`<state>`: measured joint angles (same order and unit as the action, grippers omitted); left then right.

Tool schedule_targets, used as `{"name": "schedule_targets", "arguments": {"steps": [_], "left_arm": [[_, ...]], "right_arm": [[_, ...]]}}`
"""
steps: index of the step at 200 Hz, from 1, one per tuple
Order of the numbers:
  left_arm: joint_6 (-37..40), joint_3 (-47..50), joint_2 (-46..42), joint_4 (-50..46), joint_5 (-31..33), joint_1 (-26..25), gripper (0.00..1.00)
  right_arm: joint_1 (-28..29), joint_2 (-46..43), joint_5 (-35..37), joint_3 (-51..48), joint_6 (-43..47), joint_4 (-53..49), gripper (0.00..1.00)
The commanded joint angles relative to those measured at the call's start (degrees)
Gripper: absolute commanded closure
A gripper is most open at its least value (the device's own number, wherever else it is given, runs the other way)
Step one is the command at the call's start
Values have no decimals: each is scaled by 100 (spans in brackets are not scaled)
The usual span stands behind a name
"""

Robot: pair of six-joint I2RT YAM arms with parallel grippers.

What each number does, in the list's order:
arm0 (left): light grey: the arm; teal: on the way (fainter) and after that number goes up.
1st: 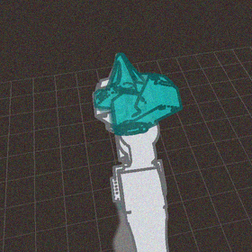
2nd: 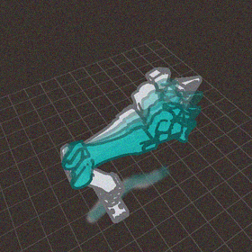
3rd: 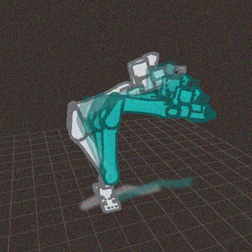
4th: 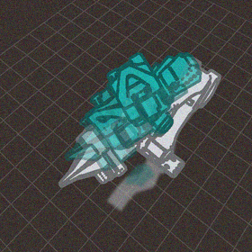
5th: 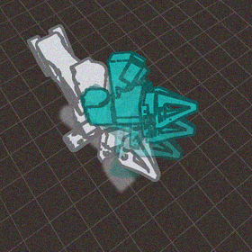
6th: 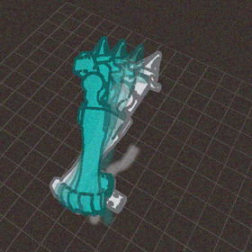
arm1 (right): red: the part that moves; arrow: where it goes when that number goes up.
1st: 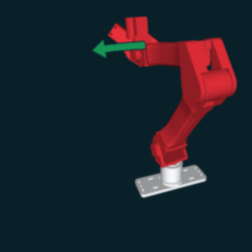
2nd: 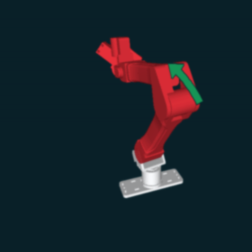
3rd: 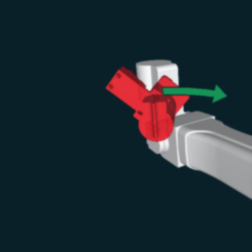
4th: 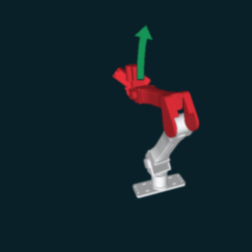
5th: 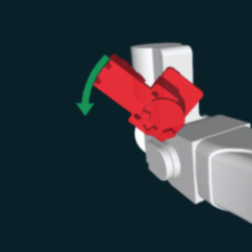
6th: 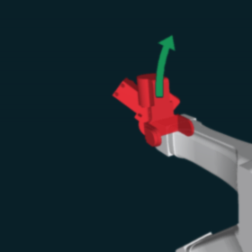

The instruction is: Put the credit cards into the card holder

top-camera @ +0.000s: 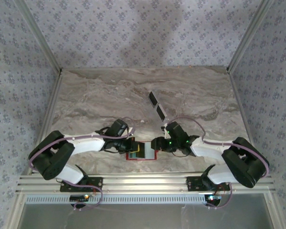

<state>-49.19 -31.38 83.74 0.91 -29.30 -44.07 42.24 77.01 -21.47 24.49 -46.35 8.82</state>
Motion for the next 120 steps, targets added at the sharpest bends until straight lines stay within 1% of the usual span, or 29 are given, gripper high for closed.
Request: {"name": "schedule_targets", "arguments": {"steps": [1,41,105,120], "left_arm": [[-70,50,-31,-262,646,-56,98],[-46,-1,-32,-235,674,-57,99],[-188,77,239,256,65,-62,98],[-172,111,221,239,6,-66,98]], "right_arm": [[13,63,-259,-122,-107,-67,48],[-13,122,-307,-146,-102,-22,47],[-83,195,-401,-208,-199,133,46],[-86,200,-395,-215,-192,121,43]]}}
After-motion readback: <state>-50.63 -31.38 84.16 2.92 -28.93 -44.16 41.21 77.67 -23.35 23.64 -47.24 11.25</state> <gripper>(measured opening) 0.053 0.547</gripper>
